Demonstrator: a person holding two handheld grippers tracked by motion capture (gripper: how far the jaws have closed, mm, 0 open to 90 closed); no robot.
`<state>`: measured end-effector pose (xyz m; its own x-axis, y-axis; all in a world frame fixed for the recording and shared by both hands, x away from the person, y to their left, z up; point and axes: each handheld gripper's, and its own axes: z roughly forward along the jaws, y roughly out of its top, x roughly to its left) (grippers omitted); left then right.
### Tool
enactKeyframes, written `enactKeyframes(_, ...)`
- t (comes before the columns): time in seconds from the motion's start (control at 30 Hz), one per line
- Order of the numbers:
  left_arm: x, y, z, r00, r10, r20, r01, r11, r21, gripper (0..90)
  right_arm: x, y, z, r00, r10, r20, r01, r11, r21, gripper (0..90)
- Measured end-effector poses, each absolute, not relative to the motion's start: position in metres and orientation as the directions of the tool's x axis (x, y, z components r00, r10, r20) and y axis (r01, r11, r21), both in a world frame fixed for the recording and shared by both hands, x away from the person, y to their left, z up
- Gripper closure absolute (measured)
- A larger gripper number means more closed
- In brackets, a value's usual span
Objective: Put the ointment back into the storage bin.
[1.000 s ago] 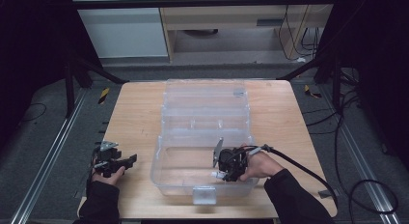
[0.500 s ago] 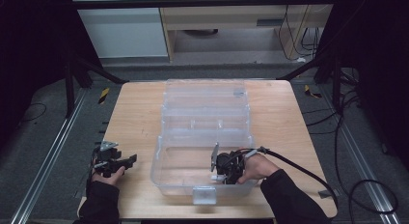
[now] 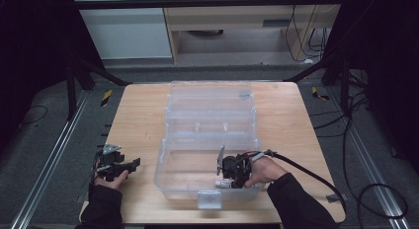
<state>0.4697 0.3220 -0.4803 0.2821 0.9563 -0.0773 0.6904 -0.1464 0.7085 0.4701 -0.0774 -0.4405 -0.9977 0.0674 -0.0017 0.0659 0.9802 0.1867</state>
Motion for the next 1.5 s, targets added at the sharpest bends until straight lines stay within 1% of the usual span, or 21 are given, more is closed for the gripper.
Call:
enactKeyframes(0.17, 0.470, 0.323, -0.480, 0.280, 0.957, -0.079, 0.690, -0.143, 0.710, 30.7, 0.470, -0.086, -0.428, -0.994, 0.105, -0.035, 0.094, 0.964, 0.250, 65.3)
enactKeyframes(0.2, 0.470, 0.322, -0.480, 0.280, 0.957, -0.079, 0.690, -0.143, 0.710, 30.7, 0.470, -0.092, -0.419, -0.989, 0.140, -0.057, 0.117, 0.947, 0.298, 63.4)
enactKeyframes(0.27, 0.469, 0.322, -0.480, 0.280, 0.957, -0.079, 0.690, -0.143, 0.710, 30.7, 0.469, -0.093, -0.417, -0.987, 0.150, -0.061, 0.124, 0.942, 0.312, 63.4)
enactKeyframes(0.33, 0.469, 0.322, -0.480, 0.280, 0.957, -0.078, 0.690, -0.144, 0.709, 30.7, 0.467, -0.105, -0.404, -0.972, 0.224, -0.075, 0.177, 0.901, 0.396, 61.2)
enactKeyframes(0.37, 0.469, 0.322, -0.480, 0.280, 0.957, -0.078, 0.690, -0.144, 0.709, 30.7, 0.467, -0.105, -0.404, -0.972, 0.224, -0.075, 0.177, 0.901, 0.396, 61.2)
enactKeyframes(0.43, 0.469, 0.322, -0.480, 0.280, 0.957, -0.077, 0.691, -0.145, 0.709, 30.6, 0.464, -0.118, -0.393, -0.957, 0.276, -0.093, 0.201, 0.858, 0.473, 61.1)
enactKeyframes(0.5, 0.469, 0.322, -0.480, 0.280, 0.957, -0.077, 0.690, -0.145, 0.709, 30.7, 0.463, -0.122, -0.390, -0.952, 0.292, -0.093, 0.211, 0.844, 0.494, 60.9)
enactKeyframes(0.53, 0.469, 0.322, -0.479, 0.280, 0.957, -0.077, 0.690, -0.145, 0.709, 30.7, 0.461, -0.130, -0.385, -0.938, 0.333, -0.096, 0.232, 0.810, 0.539, 60.0)
enactKeyframes(0.6, 0.469, 0.322, -0.479, 0.279, 0.957, -0.078, 0.691, -0.144, 0.709, 30.7, 0.460, -0.132, -0.383, -0.932, 0.349, -0.098, 0.240, 0.797, 0.555, 59.2)
enactKeyframes(0.67, 0.469, 0.322, -0.479, 0.280, 0.957, -0.077, 0.691, -0.145, 0.708, 30.7, 0.458, -0.141, -0.379, -0.910, 0.401, -0.106, 0.264, 0.757, 0.598, 58.0)
enactKeyframes(0.7, 0.469, 0.322, -0.479, 0.281, 0.956, -0.079, 0.691, -0.145, 0.709, 30.9, 0.457, -0.145, -0.378, -0.899, 0.424, -0.107, 0.273, 0.737, 0.618, 55.4)
enactKeyframes(0.73, 0.469, 0.322, -0.479, 0.283, 0.956, -0.081, 0.690, -0.145, 0.710, 32.0, 0.456, -0.152, -0.375, -0.873, 0.473, -0.116, 0.286, 0.692, 0.663, 49.1)
enactKeyframes(0.77, 0.469, 0.322, -0.479, 0.283, 0.956, -0.081, 0.690, -0.145, 0.710, 33.3, 0.456, -0.152, -0.375, -0.873, 0.473, -0.116, 0.286, 0.692, 0.663, 49.1)
enactKeyframes(0.87, 0.469, 0.321, -0.479, 0.296, 0.951, -0.087, 0.691, -0.150, 0.708, 35.9, 0.453, -0.165, -0.372, -0.836, 0.538, -0.108, 0.310, 0.625, 0.717, 47.4)
enactKeyframes(0.97, 0.469, 0.321, -0.479, 0.300, 0.949, -0.092, 0.693, -0.150, 0.705, 38.7, 0.449, -0.176, -0.370, -0.811, 0.576, -0.103, 0.312, 0.574, 0.757, 43.6)
enactKeyframes(1.07, 0.469, 0.321, -0.479, 0.300, 0.949, -0.096, 0.694, -0.149, 0.704, 40.8, 0.445, -0.187, -0.369, -0.784, 0.614, -0.097, 0.321, 0.534, 0.782, 37.7)
enactKeyframes(1.1, 0.469, 0.321, -0.479, 0.299, 0.949, -0.096, 0.694, -0.147, 0.705, 41.3, 0.443, -0.195, -0.370, -0.760, 0.644, -0.086, 0.333, 0.500, 0.799, 34.3)
enactKeyframes(1.13, 0.469, 0.321, -0.479, 0.299, 0.949, -0.096, 0.694, -0.147, 0.705, 41.7, 0.443, -0.195, -0.370, -0.760, 0.644, -0.086, 0.333, 0.500, 0.799, 34.3)
enactKeyframes(1.33, 0.468, 0.320, -0.479, 0.300, 0.949, -0.092, 0.693, -0.150, 0.705, 41.8, 0.441, -0.218, -0.376, -0.691, 0.722, -0.043, 0.378, 0.411, 0.829, 27.0)
enactKeyframes(1.43, 0.468, 0.320, -0.479, 0.296, 0.951, -0.086, 0.692, -0.151, 0.706, 39.5, 0.442, -0.231, -0.385, -0.652, 0.758, -0.016, 0.406, 0.366, 0.837, 22.7)
enactKeyframes(1.5, 0.468, 0.321, -0.479, 0.292, 0.953, -0.079, 0.689, -0.153, 0.708, 38.8, 0.442, -0.233, -0.387, -0.643, 0.766, -0.010, 0.411, 0.356, 0.839, 22.0)
